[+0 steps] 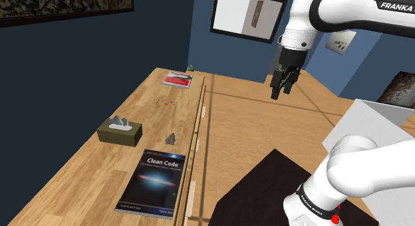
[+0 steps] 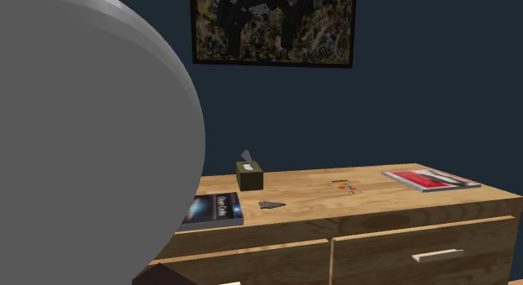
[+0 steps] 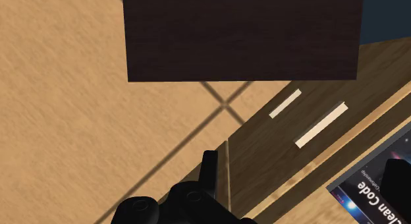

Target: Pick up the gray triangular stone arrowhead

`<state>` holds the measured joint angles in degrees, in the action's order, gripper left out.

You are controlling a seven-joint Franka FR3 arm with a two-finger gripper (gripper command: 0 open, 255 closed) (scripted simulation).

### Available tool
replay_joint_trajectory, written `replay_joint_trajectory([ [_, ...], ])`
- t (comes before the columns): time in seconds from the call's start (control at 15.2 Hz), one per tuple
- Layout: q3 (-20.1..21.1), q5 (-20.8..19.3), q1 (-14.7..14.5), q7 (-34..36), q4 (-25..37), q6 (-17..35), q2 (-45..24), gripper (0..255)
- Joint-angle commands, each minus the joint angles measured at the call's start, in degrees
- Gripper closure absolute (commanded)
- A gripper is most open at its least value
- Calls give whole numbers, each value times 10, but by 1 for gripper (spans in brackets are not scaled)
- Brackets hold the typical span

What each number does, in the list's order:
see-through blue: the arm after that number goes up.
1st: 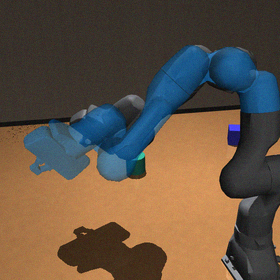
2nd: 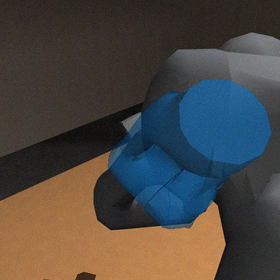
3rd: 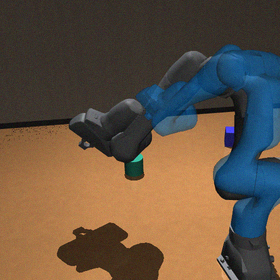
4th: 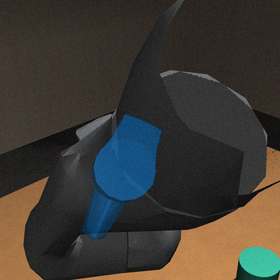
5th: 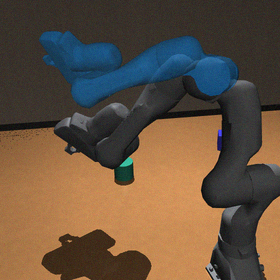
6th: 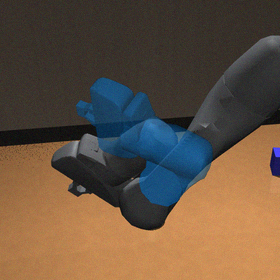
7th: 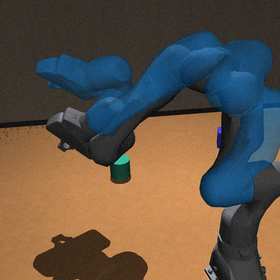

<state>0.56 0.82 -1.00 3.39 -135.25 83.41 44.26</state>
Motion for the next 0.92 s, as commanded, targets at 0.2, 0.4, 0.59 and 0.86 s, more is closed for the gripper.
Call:
replay_joint_trajectory([
  [0.2,10,12,-4,12,-20,58,-36,0],
  [0.4,21,24,-9,23,-33,117,-79,0],
  [0.59,31,34,-14,33,-38,174,-128,0],
  [0.86,44,45,-19,46,-34,247,-202,0],
])
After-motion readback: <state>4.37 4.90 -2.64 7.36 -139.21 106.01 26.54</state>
